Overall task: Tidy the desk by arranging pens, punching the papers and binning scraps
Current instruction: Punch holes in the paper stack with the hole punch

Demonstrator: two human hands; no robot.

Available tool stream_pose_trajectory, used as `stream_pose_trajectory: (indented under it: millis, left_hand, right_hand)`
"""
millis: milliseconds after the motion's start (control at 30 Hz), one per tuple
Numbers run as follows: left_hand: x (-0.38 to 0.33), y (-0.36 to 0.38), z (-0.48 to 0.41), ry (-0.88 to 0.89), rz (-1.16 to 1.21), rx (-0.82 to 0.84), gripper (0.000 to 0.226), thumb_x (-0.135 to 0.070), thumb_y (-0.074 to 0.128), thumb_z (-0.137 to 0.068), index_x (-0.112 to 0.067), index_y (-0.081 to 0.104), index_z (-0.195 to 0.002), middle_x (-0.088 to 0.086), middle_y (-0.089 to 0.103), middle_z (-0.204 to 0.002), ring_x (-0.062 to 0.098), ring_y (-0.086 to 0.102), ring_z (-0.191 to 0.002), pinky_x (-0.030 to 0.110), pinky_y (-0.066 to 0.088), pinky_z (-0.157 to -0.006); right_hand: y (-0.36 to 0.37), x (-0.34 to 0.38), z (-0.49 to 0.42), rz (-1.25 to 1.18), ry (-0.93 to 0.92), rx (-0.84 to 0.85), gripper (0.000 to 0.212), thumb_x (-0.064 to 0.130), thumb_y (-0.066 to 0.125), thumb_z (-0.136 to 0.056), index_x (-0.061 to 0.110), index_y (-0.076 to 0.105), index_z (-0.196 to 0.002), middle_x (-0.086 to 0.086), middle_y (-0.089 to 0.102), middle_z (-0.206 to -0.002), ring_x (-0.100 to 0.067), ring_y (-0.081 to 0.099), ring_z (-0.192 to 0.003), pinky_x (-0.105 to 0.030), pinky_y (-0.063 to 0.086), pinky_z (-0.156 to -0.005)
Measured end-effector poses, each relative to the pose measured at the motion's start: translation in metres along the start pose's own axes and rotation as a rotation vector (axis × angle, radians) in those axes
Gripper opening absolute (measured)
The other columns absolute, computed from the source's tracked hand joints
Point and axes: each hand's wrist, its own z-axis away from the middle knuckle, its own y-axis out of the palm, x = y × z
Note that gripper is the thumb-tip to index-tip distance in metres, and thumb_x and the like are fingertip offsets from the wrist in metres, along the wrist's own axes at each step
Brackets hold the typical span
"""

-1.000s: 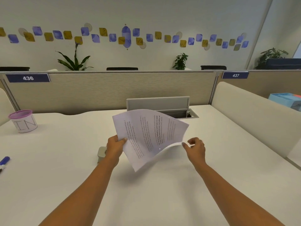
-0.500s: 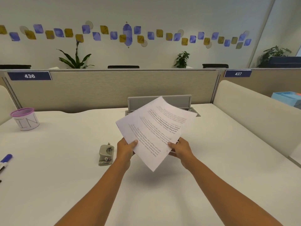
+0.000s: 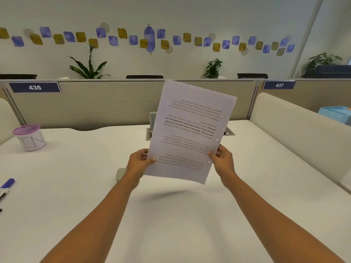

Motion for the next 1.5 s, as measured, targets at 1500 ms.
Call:
stream_pose_trajectory:
  millis: [1500]
  left_hand:
    - [0.015, 0.028, 0.01, -0.134, 0.474, -0.16, 0.021, 0.003, 0.052, -0.09, -0.006, 0.056, -0.109, 0.01, 0.06, -0.107, 0.027, 0.057, -0.095, 0.038, 0.047, -0.079]
  right_hand:
    - [0.022, -0.033, 0.015, -0.192, 0.469, 0.072, 0.063, 0.013, 0.067, -0.084, 0.01, 0.03, -0.135, -0.012, 0.051, -0.133, -0.029, 0.056, -0.108, -0.037, 0.05, -0.087]
